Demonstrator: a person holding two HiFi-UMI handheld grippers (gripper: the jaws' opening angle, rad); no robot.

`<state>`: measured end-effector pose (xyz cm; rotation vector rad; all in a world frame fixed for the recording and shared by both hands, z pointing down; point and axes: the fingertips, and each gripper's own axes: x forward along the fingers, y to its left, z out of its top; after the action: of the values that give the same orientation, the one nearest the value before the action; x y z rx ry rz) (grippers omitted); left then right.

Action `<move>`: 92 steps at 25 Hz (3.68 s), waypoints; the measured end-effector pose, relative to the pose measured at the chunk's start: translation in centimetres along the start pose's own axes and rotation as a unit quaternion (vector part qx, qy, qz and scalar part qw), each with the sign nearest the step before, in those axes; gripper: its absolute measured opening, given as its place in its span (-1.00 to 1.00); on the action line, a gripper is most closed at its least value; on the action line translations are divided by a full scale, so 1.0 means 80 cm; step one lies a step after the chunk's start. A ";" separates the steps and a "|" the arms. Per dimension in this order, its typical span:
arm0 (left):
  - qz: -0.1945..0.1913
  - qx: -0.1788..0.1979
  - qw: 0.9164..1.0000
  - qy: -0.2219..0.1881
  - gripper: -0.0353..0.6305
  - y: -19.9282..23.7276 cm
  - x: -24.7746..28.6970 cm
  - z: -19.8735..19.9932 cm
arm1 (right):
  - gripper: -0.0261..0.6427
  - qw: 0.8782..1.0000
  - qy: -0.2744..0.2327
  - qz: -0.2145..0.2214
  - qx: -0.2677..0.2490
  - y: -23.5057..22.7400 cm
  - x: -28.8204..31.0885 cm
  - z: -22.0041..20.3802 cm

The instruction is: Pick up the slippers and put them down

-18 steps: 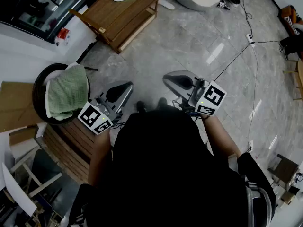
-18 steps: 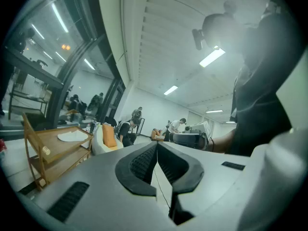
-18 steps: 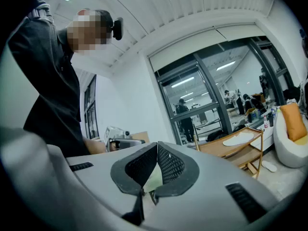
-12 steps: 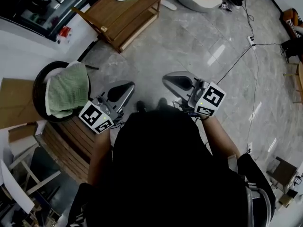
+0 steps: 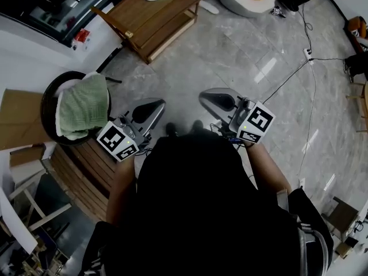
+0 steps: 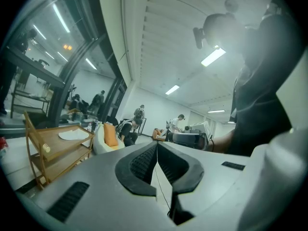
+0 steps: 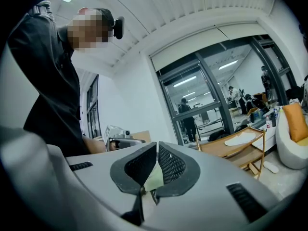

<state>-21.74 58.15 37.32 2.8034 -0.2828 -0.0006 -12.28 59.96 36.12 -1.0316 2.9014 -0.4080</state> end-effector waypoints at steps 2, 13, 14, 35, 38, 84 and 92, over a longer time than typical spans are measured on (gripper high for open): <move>0.002 0.001 1.000 0.001 -0.86 -0.001 0.003 0.000 | -0.84 1.000 0.001 0.001 0.000 -0.001 -0.003 -0.001; 0.028 0.000 1.000 0.011 -0.86 -0.004 0.033 0.000 | -0.84 1.000 -0.001 0.010 0.001 -0.031 -0.031 0.001; 0.033 0.000 0.999 0.011 -0.86 -0.002 0.034 0.002 | -0.84 1.000 -0.002 0.012 0.002 -0.034 -0.033 0.001; 0.026 -0.015 1.000 -0.008 -0.86 0.217 0.087 0.057 | -0.84 0.999 0.018 -0.038 0.010 -0.215 0.066 0.040; 0.015 -0.014 1.000 -0.020 -0.86 0.269 0.091 0.084 | -0.84 0.999 0.021 -0.049 0.000 -0.246 0.101 0.064; 0.259 -0.239 0.933 0.067 -0.86 0.802 0.311 0.058 | -0.84 0.979 0.080 0.123 0.142 -0.770 0.336 0.073; 0.301 -0.269 0.910 0.094 -0.45 0.884 0.293 -0.033 | -0.84 0.972 0.097 0.086 0.193 -0.815 0.376 -0.016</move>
<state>-12.45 -11.22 62.94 2.0569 -0.9285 0.2865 4.29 -7.15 55.74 -0.7102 2.8654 -1.0638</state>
